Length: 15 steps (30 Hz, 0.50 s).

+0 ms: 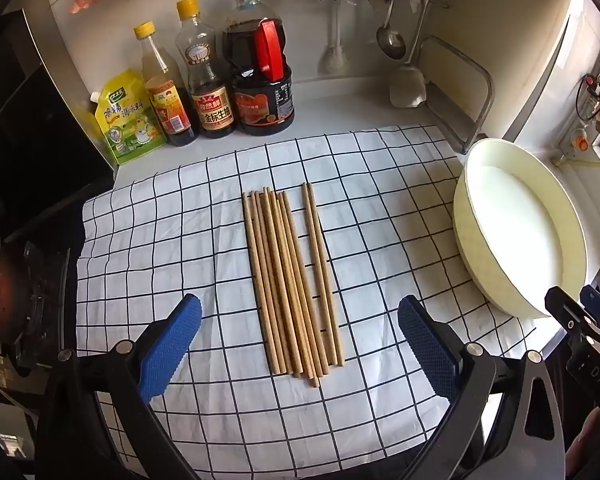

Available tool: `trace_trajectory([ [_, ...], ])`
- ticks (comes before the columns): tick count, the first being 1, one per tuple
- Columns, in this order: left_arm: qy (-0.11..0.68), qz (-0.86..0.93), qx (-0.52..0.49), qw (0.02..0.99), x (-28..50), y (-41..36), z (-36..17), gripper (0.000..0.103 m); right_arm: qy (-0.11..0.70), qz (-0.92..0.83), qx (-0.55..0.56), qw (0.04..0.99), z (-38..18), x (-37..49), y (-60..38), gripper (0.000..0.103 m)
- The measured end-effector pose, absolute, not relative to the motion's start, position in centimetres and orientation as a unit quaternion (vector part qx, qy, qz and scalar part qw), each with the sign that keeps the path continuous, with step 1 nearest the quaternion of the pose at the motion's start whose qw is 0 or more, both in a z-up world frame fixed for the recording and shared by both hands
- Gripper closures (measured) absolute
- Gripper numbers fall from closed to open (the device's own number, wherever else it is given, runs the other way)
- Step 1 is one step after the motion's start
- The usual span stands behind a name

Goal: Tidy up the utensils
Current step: 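Move both tools over the bundle of wooden chopsticks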

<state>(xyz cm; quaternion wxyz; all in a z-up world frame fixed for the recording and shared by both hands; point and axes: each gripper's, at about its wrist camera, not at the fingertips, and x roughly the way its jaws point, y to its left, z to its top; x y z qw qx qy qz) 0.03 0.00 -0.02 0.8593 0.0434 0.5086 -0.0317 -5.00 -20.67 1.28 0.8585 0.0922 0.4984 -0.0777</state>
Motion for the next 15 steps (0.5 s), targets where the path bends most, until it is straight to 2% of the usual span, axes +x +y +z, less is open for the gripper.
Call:
trace_trajectory([
  [15, 0.501, -0.024, 0.050, 0.864, -0.33, 0.13, 0.58, 0.006, 0.498, -0.079, 0.094, 0.859, 1.50, -5.57, -20.54, 0.030],
])
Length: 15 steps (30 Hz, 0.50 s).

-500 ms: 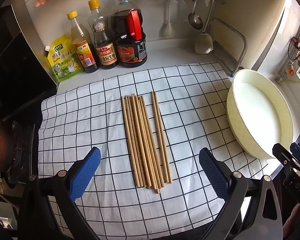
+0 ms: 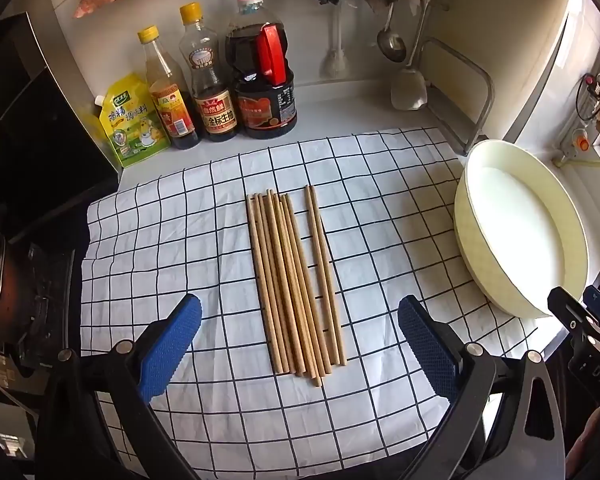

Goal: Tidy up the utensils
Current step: 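Move both tools over the bundle of wooden chopsticks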

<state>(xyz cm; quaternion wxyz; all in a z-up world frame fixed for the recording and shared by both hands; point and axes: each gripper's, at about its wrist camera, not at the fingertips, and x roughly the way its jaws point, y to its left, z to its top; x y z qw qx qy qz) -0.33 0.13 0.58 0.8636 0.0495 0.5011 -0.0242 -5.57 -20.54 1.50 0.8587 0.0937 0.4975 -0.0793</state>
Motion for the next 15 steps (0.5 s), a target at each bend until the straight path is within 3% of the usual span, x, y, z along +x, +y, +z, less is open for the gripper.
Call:
trace_trajectory([
  [15, 0.500, -0.030, 0.050, 0.864, -0.59, 0.24, 0.69, 0.006, 0.497, -0.084, 0.094, 0.859, 1.36, -5.60, -20.82, 0.030],
])
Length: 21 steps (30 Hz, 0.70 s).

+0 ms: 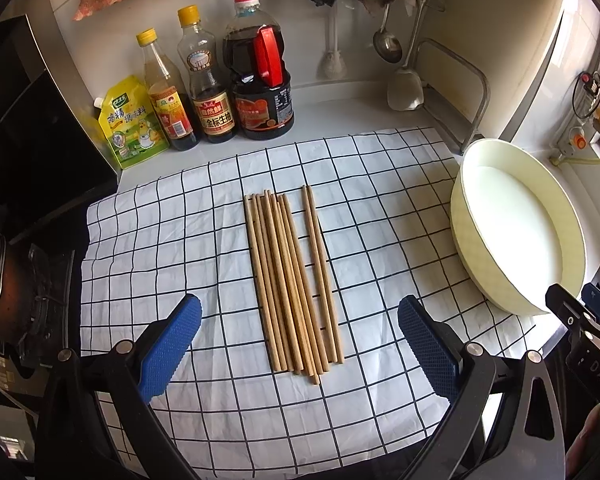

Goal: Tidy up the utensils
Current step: 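Move both tools over the bundle of wooden chopsticks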

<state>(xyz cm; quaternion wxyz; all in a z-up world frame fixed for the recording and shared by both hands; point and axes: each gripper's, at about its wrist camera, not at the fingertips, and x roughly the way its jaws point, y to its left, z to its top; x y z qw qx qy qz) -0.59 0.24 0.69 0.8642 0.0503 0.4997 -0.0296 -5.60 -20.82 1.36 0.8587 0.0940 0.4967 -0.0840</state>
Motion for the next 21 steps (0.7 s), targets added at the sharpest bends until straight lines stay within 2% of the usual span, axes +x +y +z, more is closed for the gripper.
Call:
trace_trajectory([
  [21, 0.507, -0.037, 0.061, 0.859, -0.83, -0.78, -0.02, 0.006, 0.498, -0.090, 0.099, 0.857, 0.78, -5.97, -21.26, 0.030],
])
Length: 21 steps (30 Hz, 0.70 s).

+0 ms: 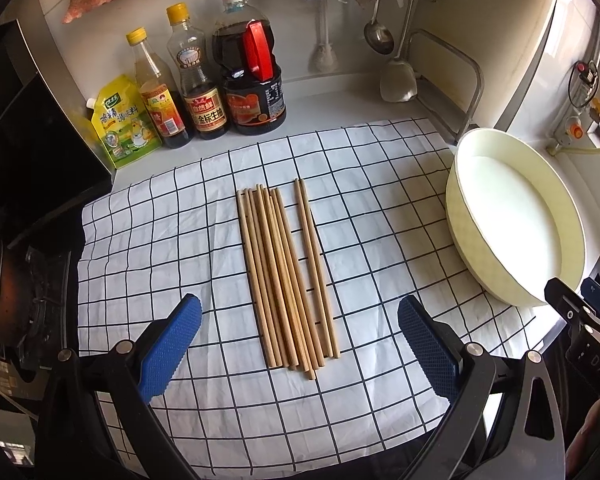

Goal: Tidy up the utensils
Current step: 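Move both tools over the bundle of wooden chopsticks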

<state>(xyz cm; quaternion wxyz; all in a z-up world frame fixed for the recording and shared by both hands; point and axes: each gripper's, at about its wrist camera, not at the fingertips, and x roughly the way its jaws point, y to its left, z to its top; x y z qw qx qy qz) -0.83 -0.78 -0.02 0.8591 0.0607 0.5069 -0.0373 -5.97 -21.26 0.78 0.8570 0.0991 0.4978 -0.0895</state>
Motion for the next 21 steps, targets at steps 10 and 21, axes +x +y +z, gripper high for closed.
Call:
trace_trajectory([
  [10, 0.516, -0.047, 0.071, 0.852, -1.2, -1.4, -0.7, 0.006, 0.503, -0.094, 0.106, 0.853, 0.2, -6.5, -21.5, 0.030],
  [21, 0.525, -0.058, 0.083, 0.845, -1.5, -2.2, -1.3, 0.006, 0.508, -0.104, 0.115, 0.847, -0.3, -7.2, -22.2, 0.030],
])
